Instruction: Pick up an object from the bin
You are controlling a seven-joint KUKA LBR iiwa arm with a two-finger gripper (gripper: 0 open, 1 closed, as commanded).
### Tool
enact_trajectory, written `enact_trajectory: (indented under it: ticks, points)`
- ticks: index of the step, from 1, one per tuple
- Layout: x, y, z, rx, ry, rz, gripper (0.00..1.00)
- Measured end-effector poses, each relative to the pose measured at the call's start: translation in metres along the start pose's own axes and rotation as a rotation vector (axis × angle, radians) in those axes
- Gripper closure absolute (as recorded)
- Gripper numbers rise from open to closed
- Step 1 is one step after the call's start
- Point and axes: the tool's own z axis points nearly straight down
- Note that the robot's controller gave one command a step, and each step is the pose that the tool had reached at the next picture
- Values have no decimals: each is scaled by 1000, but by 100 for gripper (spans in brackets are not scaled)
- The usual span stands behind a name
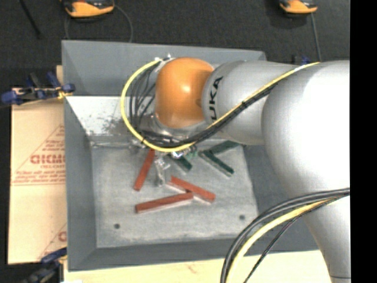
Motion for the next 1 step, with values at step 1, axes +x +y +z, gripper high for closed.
enact_trajectory:
  ticks: [1]
  points:
    - [-2, -2, -2, 1, -2, 7, 0]
